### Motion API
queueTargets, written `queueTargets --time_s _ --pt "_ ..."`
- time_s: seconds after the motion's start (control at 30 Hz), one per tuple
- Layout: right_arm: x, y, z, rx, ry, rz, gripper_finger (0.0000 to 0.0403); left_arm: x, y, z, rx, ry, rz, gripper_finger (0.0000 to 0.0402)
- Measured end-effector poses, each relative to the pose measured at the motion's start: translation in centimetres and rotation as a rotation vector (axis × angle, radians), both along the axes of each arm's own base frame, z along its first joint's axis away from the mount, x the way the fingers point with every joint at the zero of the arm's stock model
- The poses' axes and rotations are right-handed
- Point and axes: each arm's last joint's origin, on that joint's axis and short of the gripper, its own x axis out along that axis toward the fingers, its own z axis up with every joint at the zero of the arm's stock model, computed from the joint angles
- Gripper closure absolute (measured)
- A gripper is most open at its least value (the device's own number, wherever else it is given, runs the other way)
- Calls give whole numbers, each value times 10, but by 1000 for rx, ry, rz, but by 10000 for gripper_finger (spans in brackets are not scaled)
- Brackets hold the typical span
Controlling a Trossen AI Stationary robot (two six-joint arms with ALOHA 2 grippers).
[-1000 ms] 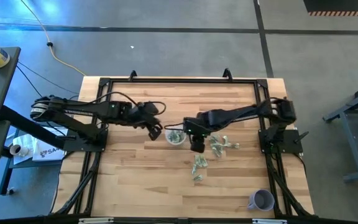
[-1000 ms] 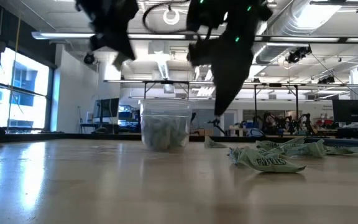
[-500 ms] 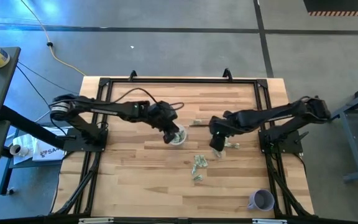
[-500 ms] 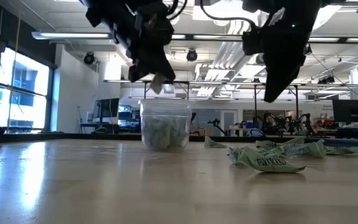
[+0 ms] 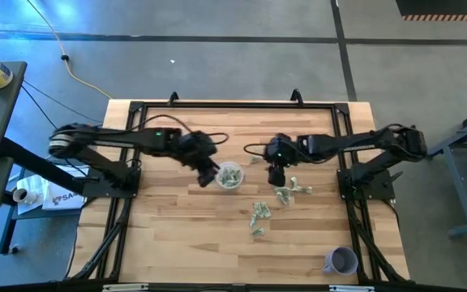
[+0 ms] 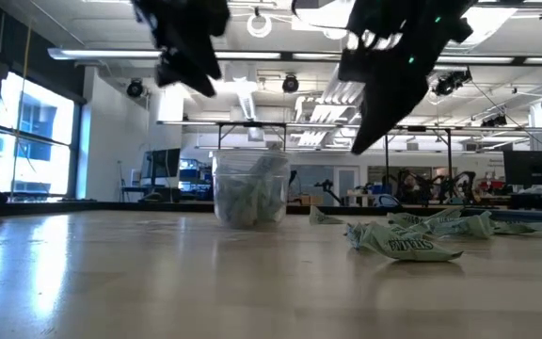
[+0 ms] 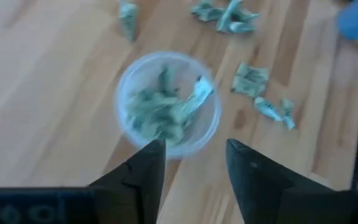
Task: Pick and place Stevia / Truvia into bins
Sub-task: Put the white stevia packet into the transparent container
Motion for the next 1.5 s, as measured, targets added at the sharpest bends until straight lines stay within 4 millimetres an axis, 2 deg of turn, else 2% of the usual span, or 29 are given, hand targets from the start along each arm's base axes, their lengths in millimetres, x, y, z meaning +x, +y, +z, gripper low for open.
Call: queueTargets --time_s 0.1,0.23,0.37,0.5,0.63,0.8,0.93,1.0,1.1,1.2,1.3,1.4,1.5 --pt "12 -15 -16 -30 1 69 175 -29 -6 20 56 8 87 190" --pt "28 -30 -41 -83 24 148 175 -62 -10 44 81 -69 241 188" --pt "44 -43 -59 -94 78 189 181 -82 -15 58 65 -146 327 188" --pt "49 -57 -75 -53 165 155 191 -92 -18 63 68 -177 370 188" --pt "58 -68 -85 10 174 141 212 -95 -18 64 80 -172 388 188" --pt "62 -71 -91 106 252 110 283 -100 -17 59 96 -106 390 188" --pt "61 -65 -82 139 257 102 371 -103 -16 56 115 -67 398 188" --pt "60 -58 -71 145 253 114 393 -104 -16 56 126 -67 405 188" --pt "61 -48 -40 136 184 89 387 -103 -16 60 134 -105 361 188" --pt "61 -35 -9 143 106 96 399 -107 -16 72 161 -210 296 196" --pt "74 -22 17 133 5 122 398 -120 -15 81 201 -262 244 218" --pt "88 -12 25 135 -18 158 400 -136 -13 86 267 -321 237 248" --pt "104 -8 19 134 -7 172 401 -150 -11 81 327 -407 195 285"
